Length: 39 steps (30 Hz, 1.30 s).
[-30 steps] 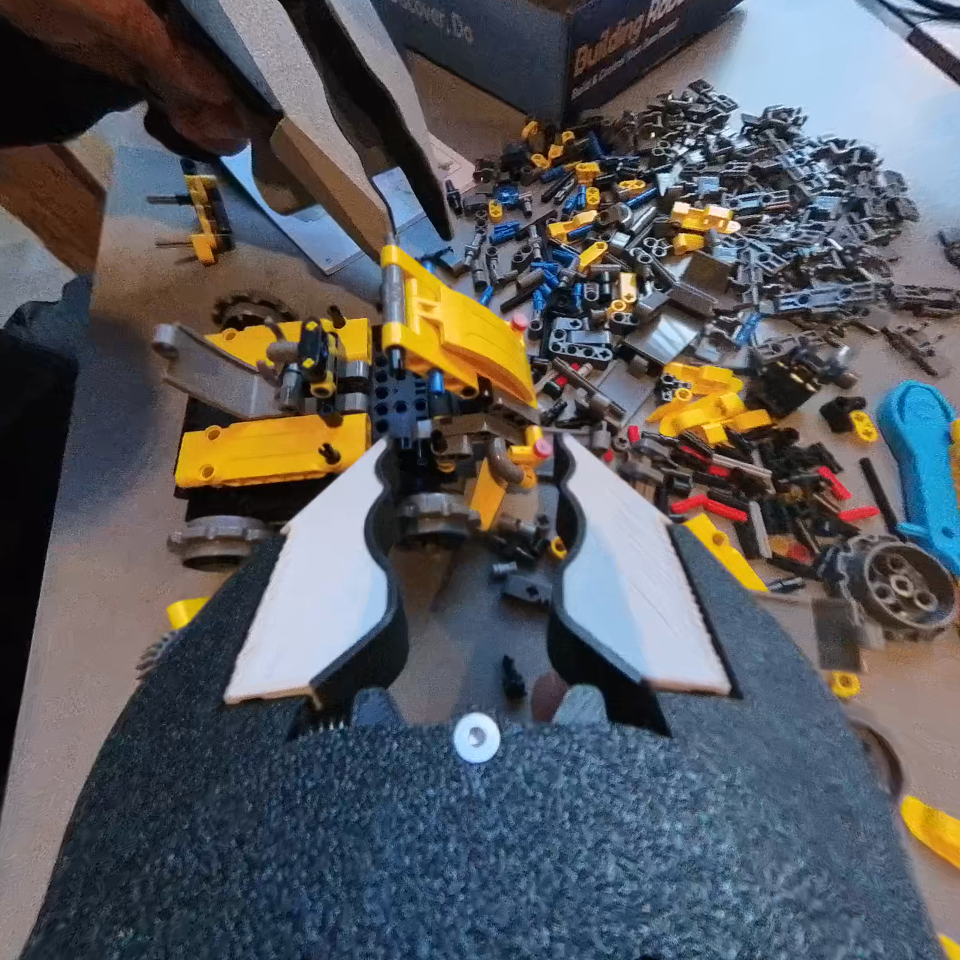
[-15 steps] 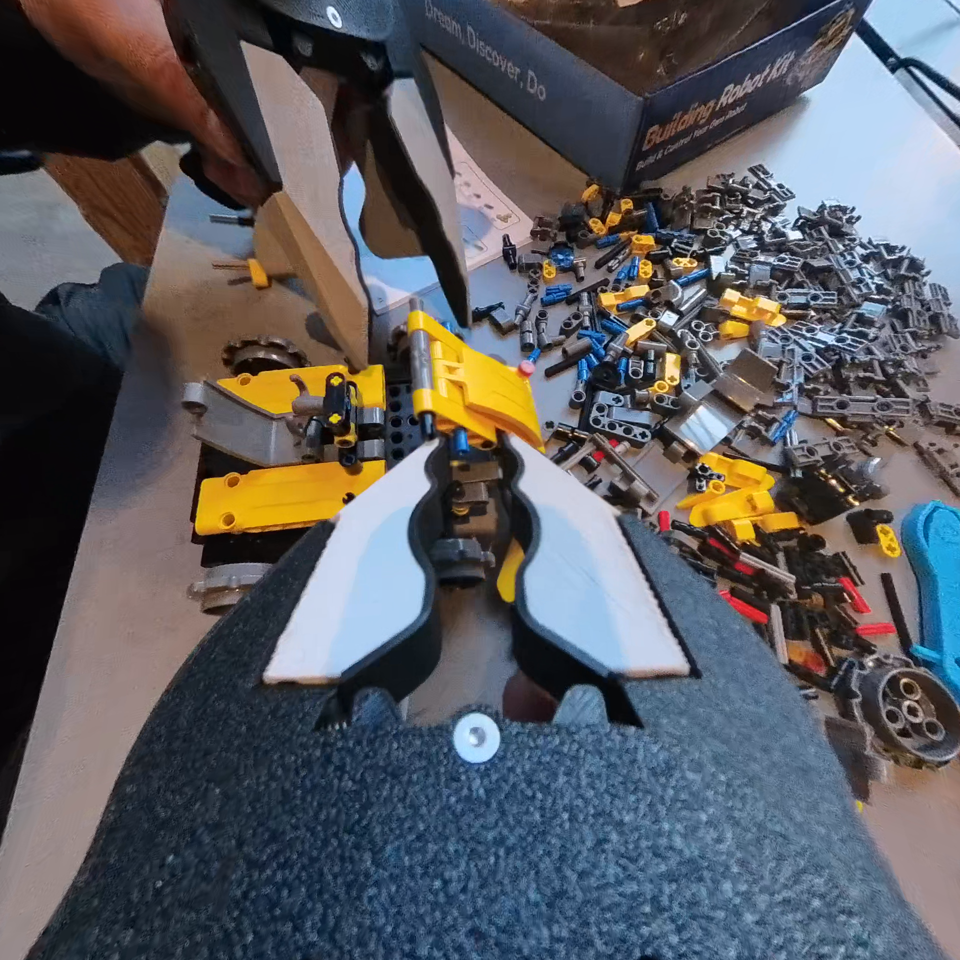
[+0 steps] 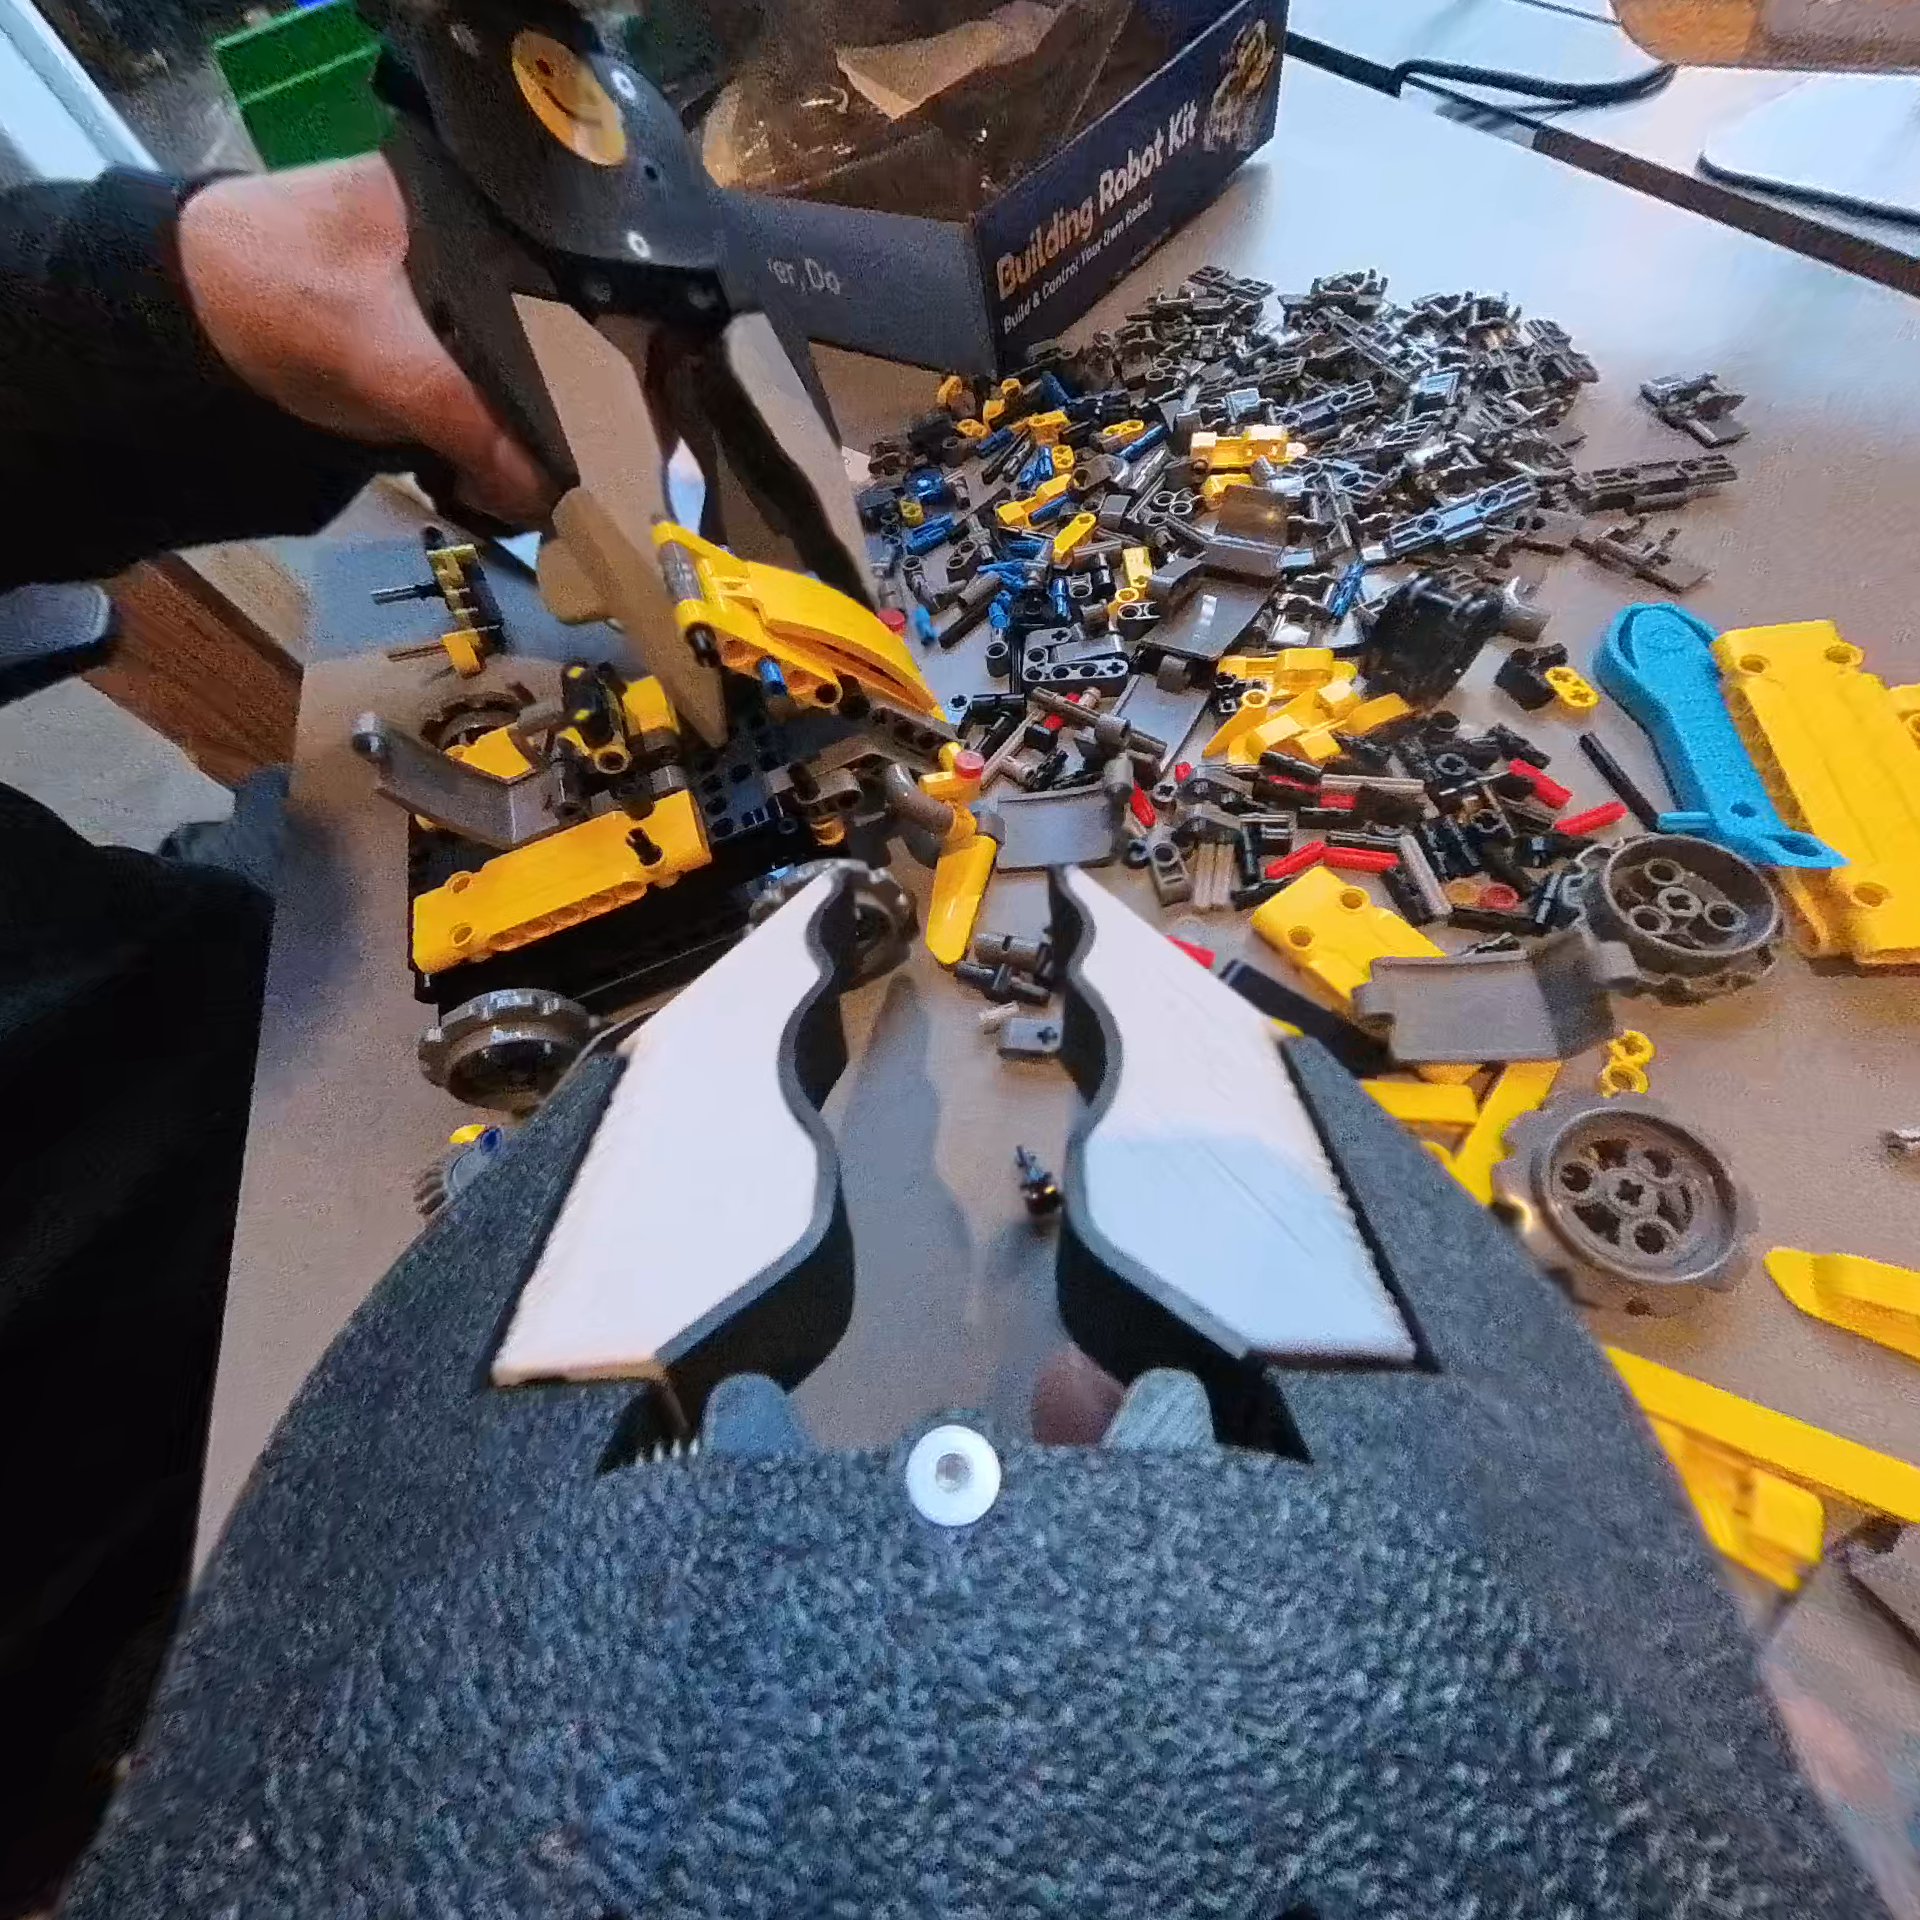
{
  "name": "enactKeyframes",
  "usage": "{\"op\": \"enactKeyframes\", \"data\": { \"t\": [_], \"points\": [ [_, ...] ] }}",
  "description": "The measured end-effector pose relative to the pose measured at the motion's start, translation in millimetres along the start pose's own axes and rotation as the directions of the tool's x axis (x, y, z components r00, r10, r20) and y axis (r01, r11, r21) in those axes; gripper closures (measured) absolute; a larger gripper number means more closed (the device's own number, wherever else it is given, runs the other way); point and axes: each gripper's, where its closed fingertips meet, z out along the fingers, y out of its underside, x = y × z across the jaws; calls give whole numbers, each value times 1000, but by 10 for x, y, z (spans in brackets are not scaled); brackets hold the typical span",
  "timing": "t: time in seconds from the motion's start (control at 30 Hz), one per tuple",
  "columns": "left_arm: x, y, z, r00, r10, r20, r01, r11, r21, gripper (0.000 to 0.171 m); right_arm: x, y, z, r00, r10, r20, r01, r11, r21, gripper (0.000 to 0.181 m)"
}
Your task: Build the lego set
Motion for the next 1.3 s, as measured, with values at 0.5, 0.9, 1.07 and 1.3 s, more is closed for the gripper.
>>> {"op": "enactKeyframes", "data": {
  "t": [0.5, 0.9, 1.07, 1.3],
  "points": [
    [52, -118, -103, 997, -79, 2, 79, 995, 60, 122, -109, 57, 127, 996, -89, -22, 87, 992, -93, 141],
    [278, 9, -445, 999, 7, 34, -14, 980, 200, 128, -227, 319, 424, 983, -141, 119, 170, 945, -279, 141],
    [269, 30, -407, 1000, -13, 9, 11, 981, 195, 128, 19, 265, 665, 959, -281, 20, 271, 899, -344, 152],
    [247, 113, -376, 998, -49, -26, 53, 981, 187, 127, 36, 31, 636, 950, -311, 10, 302, 913, -273, 154]
  ]
}}
